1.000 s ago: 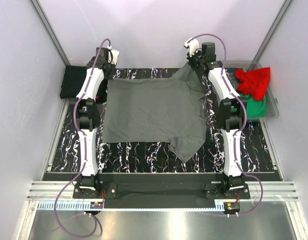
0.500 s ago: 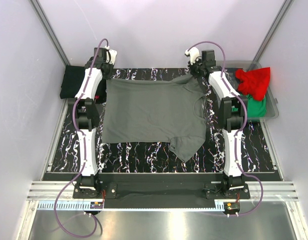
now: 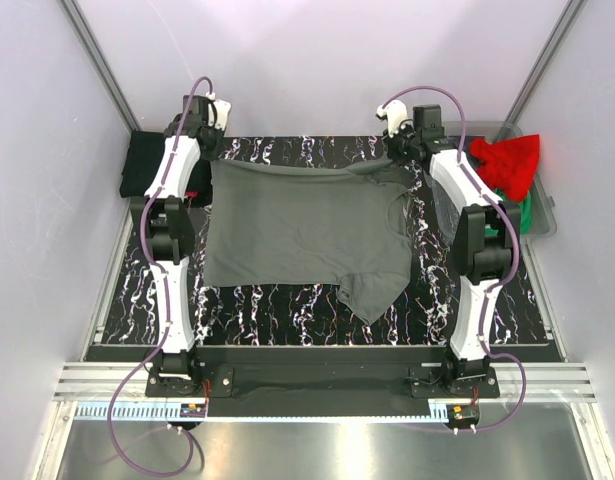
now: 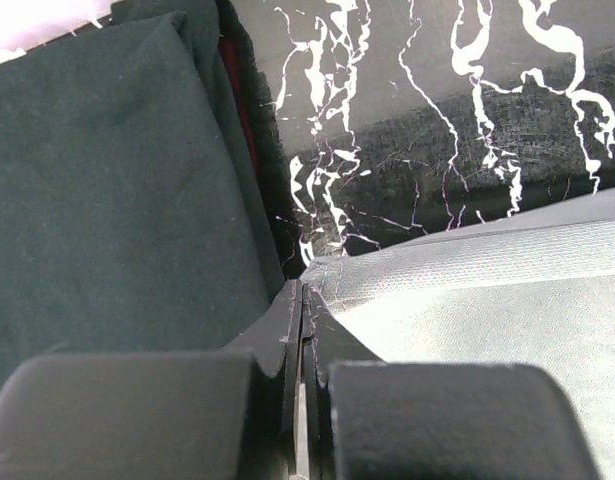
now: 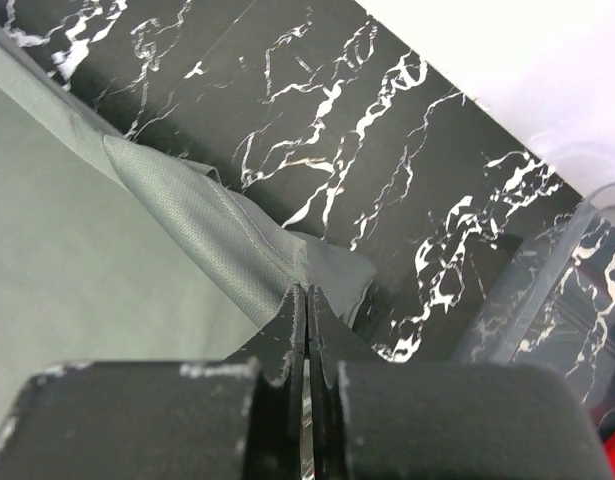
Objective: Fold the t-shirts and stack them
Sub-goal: Fold the tshirt
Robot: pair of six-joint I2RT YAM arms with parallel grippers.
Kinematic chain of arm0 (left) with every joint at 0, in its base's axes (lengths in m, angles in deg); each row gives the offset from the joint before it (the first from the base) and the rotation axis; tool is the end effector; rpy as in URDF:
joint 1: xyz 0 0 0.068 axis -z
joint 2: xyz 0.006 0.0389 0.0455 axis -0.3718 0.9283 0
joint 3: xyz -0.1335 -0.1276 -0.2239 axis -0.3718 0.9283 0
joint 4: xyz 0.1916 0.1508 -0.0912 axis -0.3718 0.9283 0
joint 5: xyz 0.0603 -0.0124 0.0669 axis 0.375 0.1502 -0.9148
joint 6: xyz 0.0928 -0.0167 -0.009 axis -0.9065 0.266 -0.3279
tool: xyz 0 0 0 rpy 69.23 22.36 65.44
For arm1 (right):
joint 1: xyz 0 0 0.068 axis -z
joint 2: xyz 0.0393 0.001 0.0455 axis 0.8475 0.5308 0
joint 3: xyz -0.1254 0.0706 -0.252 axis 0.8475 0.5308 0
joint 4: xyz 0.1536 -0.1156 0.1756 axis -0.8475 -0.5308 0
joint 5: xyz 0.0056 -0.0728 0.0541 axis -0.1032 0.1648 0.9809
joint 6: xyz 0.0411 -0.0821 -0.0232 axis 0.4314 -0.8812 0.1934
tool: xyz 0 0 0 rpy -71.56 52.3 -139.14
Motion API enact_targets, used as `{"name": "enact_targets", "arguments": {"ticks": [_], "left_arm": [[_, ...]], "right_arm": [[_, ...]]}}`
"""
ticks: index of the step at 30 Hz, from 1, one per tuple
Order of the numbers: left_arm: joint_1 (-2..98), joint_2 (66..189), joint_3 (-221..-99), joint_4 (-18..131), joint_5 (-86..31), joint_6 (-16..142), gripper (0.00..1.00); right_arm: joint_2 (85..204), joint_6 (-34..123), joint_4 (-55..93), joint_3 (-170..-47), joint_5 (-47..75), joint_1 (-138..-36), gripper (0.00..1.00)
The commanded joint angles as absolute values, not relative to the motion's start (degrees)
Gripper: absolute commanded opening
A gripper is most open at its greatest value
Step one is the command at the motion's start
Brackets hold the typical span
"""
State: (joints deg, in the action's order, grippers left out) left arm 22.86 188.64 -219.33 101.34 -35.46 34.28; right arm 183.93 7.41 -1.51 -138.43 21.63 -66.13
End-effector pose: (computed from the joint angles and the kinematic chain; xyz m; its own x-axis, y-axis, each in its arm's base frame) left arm 0.5799 -0.0110 0.2336 -0.6890 0.3134 -0.6535 0.2397 0.9495 0.2027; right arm 0.5324 0.1001 0.2598 -0.3238 -0.5327 -0.7819 -0.5971 0.7561 -0.2679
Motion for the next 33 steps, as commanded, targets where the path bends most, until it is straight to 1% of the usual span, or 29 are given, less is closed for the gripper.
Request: {"name": "enact_targets", "arguments": {"ticks": [1,12,22,33], "left_arm": [[22.35,183.97,-218.92,99.99,-34.24,34.13,0.00],[22.27,181.68,-214.09,101.05,-33.53,33.61,0.00],[22.27,177.82,-203.46,100.26,-32.48,32.90,0.00],[22.35,175.80,-197.12,99.64,-31.51,32.29,0.00]], "right_arm": [[178.24,7.35,-0.27,-135.39,22.73,-66.03,0.00],[171.99,8.23,-0.62,-124.75,23.35,-66.03,0.00],[166.63,10.25,-3.25,-115.44,24.76,-67.35,0.00],[166.72,10.26,-3.52,-106.64,23.97,-69.28,0.00]]}}
